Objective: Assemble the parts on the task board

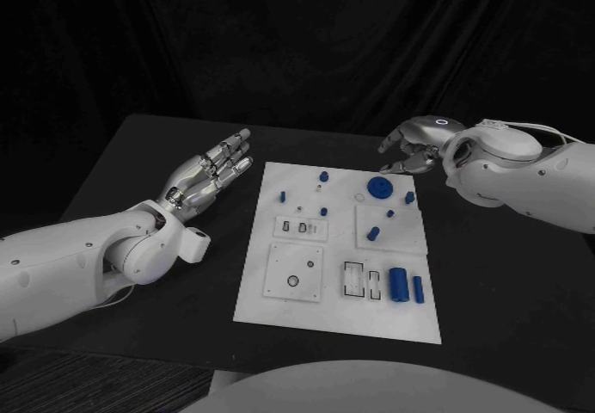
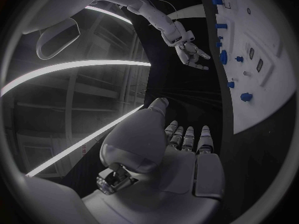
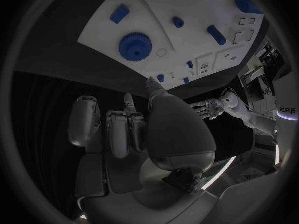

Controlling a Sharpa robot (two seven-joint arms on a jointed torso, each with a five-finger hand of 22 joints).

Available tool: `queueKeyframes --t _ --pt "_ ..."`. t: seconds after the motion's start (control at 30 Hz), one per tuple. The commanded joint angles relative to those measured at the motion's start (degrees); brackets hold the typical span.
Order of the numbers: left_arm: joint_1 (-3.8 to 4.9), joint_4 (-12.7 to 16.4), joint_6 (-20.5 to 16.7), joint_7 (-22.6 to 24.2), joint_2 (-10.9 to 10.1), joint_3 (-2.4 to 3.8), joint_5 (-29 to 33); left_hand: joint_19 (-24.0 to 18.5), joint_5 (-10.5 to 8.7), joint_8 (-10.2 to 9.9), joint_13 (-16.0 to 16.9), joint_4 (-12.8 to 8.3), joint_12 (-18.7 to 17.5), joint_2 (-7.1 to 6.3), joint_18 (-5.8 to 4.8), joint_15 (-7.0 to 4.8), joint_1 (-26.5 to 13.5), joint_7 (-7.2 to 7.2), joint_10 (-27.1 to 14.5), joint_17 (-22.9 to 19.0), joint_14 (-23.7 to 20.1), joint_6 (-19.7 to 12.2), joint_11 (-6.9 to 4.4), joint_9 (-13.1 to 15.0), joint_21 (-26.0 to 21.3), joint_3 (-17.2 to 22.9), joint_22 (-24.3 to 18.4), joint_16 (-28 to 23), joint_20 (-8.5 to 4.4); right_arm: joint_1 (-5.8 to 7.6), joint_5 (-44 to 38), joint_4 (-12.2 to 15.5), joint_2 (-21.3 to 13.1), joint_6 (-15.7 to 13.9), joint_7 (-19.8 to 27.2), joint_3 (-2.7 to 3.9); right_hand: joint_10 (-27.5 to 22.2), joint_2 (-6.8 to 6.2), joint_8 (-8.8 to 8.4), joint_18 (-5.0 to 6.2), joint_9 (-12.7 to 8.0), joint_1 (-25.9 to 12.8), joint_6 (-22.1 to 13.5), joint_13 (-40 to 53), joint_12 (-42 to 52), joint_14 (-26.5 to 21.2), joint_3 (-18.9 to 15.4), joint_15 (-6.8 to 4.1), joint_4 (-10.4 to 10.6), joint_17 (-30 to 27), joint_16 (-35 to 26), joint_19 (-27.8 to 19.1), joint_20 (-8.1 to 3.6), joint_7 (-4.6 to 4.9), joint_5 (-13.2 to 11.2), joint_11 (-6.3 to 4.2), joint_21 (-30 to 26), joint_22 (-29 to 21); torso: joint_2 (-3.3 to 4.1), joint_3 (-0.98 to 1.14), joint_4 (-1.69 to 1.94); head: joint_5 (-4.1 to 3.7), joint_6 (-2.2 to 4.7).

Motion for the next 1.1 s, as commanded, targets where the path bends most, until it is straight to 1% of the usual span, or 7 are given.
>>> queueKeyframes --t 0.03,0.2,0.33,0.57,0.77,0.9,1.1 --pt "0.13 0.04 0.81 0.45 0.11 0.04 -0.06 0.04 0.32 0.12 -0.07 -0.14 -0.2 -0.04 0.71 0.45 -0.52 0.45 0.03 -0.1 -0.13 0.09 0.58 0.06 -0.34 0.16 -0.08 -0.21 0.37 -0.62 0.26 -0.3 -0.17 2.73 -2.1 0.01 6.04 -0.02 -0.28 -0.81 0.13 -0.7 -0.63 15.05 0.14 6.08 0.18 -0.31 0.2 15.02 0.31 0.57 -0.07 -0.1 0.58 -0.52 0.6 4.06 -0.02 -0.08 -0.03 -0.11 -0.07" --pt "0.12 0.01 0.95 0.38 0.17 0.04 -0.06 0.04 0.32 0.12 -0.07 -0.15 -0.2 -0.03 0.69 0.51 -0.52 0.49 0.03 -0.1 -0.13 0.11 0.63 0.06 -0.34 0.17 -0.08 -0.21 0.41 -1.57 0.26 -0.98 -0.01 2.65 -1.96 -0.01 6.04 -0.04 -0.29 -0.87 0.2 -0.69 -0.8 15.05 0.14 6.09 0.23 -0.34 0.15 15.05 0.33 0.74 -0.1 -0.08 0.95 -0.53 0.88 4.32 -0.06 -0.11 -0.05 -0.04 -0.1" --pt "0.12 -0.04 1.14 0.25 0.23 0.04 -0.06 0.04 0.32 0.12 -0.07 -0.15 -0.2 -0.03 0.69 0.51 -0.52 0.49 0.03 -0.1 -0.13 0.11 0.63 0.06 -0.34 0.17 -0.08 -0.21 0.41 -2.21 0.26 -1.59 0.34 2.52 -1.8 -0.01 6.04 -0.02 -0.27 -0.84 0.25 -0.6 -0.83 15.05 0.14 6.04 0.31 -0.35 0.06 14.92 0.24 0.67 -0.12 -0.03 1.12 -0.52 0.78 4.28 -0.07 -0.06 0.1 -0.34 -0.06" --pt "0.12 -0.02 1.3 0.09 0.22 0.04 -0.06 0.04 0.32 0.14 -0.07 -0.18 -0.2 -0.02 0.65 0.6 -0.53 0.56 0.03 -0.1 -0.13 0.18 0.74 0.07 -0.34 0.19 -0.08 -0.21 0.48 -3.25 0.26 -2.06 0.79 2.25 -1.34 -0.01 6.04 0.03 0.04 -0.9 0.59 -0.46 -0.28 15.05 0.14 6.04 0.44 -0.35 -0.12 14.91 0.24 0.89 -0.15 0.14 1.21 -0.44 1.03 4.54 -0.09 -0.04 0.12 -0.1 0.02" --pt "0.11 -0.23 1.46 0.01 0.31 0.04 -0.06 0.04 0.32 0.14 -0.07 -0.18 -0.2 -0.02 0.65 0.6 -0.53 0.56 0.03 -0.1 -0.13 0.18 0.74 0.07 -0.34 0.19 -0.08 -0.21 0.48 -3.86 0.26 -2.57 1.11 2.06 -1.31 -0.01 6.04 -0.03 0.23 -0.87 0.92 -0.14 0.15 15.05 0.14 5.97 0.58 -0.31 -0.42 14.73 0.1 0.87 -0.14 0.27 0.98 -0.36 0.93 4.55 -0.04 -0.09 -0.07 -0.08 -0.01" --pt "0.1 -0.53 1.7 -0.05 0.57 0.04 -0.06 0.04 0.32 0.14 -0.07 -0.21 -0.2 0.04 0.62 0.7 -0.56 0.66 0.03 -0.1 -0.13 0.2 0.87 0.07 -0.34 0.25 -0.08 -0.21 0.55 -4.24 0.26 -3.32 1.74 1.58 -1.56 -0.01 6.04 -0.12 0.41 -0.83 1.43 0.6 0.66 15.05 0.14 5.83 0.86 -0.24 -1.11 14.35 -0.17 0.8 -0.09 0.36 1.46 -0.28 0.74 4.54 -0.06 -0.08 -0.03 -0.33 -0.11" --pt "0.09 -0.74 2.01 -0.14 0.82 0.04 -0.06 0.04 0.32 0.13 -0.07 -0.21 -0.2 0.06 0.61 0.72 -0.56 0.68 0.03 -0.1 -0.13 0.15 0.89 0.06 -0.34 0.27 -0.08 -0.21 0.57 -4.81 0.26 -4.06 2.57 1.68 -1.65 -0.01 6.04 -0.1 0.89 -0.78 2.4 1.15 1.76 15.05 0.14 5.77 1.14 -0.16 -1.8 14.16 -0.32 0.7 -0.02 0.48 2.49 -0.17 0.48 4.53 -0.05 -0.01 0.08 -0.37 -0.2"
